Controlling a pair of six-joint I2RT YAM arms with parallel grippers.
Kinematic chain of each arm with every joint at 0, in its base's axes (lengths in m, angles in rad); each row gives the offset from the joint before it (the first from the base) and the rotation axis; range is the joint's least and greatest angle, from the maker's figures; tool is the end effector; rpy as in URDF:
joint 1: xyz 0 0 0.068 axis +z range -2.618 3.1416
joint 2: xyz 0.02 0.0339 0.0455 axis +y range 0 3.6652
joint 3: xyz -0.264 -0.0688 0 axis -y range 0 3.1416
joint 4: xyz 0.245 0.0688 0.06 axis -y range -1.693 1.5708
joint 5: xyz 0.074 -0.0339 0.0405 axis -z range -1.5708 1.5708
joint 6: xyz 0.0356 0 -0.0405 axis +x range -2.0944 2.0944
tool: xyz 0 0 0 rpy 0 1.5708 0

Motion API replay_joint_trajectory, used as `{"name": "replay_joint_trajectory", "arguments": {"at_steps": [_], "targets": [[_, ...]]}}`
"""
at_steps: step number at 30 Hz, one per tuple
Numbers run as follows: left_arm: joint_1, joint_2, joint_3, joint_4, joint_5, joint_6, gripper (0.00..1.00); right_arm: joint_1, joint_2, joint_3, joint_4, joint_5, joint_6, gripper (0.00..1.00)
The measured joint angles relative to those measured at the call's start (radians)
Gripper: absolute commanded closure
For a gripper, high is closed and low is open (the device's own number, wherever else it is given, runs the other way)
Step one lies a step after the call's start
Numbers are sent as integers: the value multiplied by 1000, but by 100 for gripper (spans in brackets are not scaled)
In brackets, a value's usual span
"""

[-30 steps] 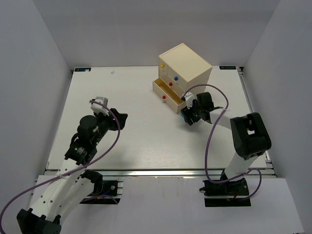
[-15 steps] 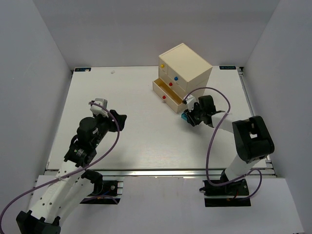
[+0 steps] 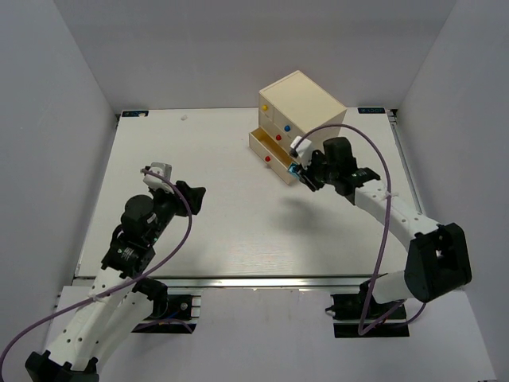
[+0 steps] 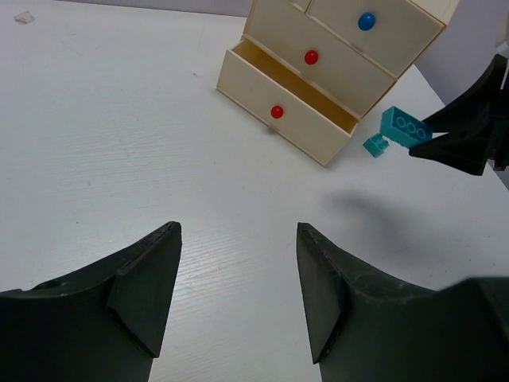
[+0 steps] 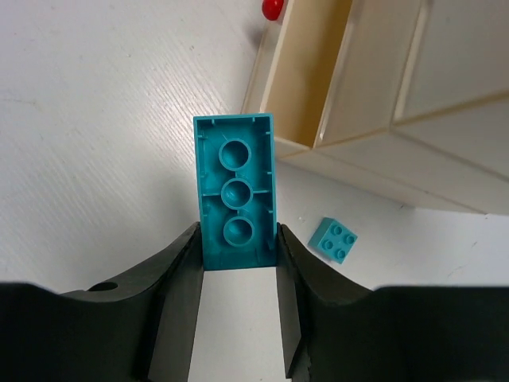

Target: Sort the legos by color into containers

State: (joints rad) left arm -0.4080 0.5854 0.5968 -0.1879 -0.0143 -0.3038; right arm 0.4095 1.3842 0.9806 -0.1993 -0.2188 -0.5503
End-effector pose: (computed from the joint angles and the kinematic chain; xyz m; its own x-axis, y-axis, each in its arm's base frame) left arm 0.1399 -0.0599 0.3029 -0.2686 -0.2098 -0.9401 0.3180 0.9020 -0.2921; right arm 0.2808 0.1303 0.2702 -0.1543 -0.6235 -0.7665 -0.7431 0.5845 -0.3258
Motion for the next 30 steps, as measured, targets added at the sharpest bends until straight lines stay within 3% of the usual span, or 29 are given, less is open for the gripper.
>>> {"name": "replay_joint_trajectory", "arguments": {"at_steps": [9,14,22,30], "targets": [[-1,-31,0,0,-1,0,30,237,185,275,-137,308,5,100],[-1,-33,0,0,-6,0,30,335,317,421,-146,564,-10,100],[-1,-44,0,-2,-18,0,30,414,554,536,-170,903,-80,100],[-1,-60,0,-5,-27,0,30,429,599,600,-158,1073,-169,100]]}}
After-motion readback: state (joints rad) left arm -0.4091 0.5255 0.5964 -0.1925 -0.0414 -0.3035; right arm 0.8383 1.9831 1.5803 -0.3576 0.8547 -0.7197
